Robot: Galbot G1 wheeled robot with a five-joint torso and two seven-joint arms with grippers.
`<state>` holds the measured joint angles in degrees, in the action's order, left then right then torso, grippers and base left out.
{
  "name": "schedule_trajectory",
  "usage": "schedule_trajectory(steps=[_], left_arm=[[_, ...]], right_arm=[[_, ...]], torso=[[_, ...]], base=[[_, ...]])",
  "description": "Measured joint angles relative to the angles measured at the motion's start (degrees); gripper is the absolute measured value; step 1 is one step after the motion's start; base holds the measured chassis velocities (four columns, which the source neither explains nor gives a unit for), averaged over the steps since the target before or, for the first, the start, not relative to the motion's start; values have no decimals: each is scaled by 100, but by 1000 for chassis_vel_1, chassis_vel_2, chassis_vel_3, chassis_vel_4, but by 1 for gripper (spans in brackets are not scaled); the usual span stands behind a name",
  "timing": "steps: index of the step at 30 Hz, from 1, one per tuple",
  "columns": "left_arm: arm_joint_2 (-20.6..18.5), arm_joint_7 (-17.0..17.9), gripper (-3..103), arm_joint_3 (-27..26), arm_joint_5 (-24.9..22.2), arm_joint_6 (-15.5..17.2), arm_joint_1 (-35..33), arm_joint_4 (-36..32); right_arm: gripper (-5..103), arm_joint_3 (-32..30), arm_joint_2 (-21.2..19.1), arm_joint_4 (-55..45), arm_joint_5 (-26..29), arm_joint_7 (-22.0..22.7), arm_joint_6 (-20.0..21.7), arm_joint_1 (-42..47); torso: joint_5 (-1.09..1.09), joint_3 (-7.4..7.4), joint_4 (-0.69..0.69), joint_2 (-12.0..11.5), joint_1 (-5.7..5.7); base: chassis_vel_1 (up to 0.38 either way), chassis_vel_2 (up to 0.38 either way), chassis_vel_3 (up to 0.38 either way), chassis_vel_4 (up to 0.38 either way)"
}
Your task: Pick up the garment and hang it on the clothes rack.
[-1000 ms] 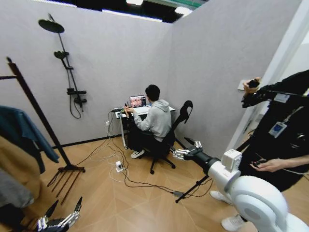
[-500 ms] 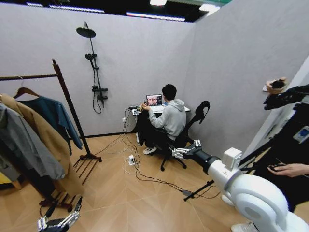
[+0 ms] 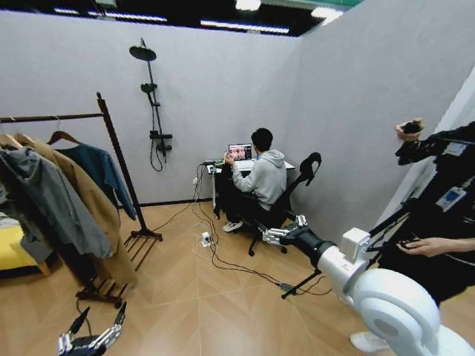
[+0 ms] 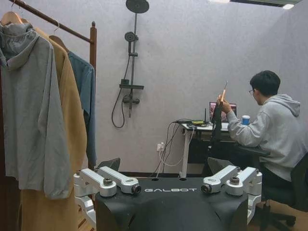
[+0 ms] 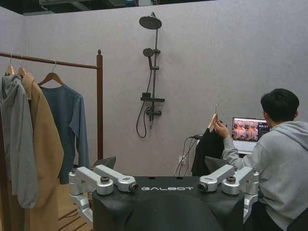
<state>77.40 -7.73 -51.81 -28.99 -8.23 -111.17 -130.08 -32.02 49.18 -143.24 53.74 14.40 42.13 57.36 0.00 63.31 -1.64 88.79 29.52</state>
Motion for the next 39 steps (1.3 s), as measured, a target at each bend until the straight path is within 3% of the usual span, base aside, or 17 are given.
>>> schedule_trajectory(steps=[39], left_arm=[[0, 0, 100, 0, 0, 0, 0, 0]], right_arm=[[100, 2, 59, 0, -94, -161, -72, 179]], torso=[[-1, 0, 0, -1, 0]], base=[[87, -81, -78, 89]])
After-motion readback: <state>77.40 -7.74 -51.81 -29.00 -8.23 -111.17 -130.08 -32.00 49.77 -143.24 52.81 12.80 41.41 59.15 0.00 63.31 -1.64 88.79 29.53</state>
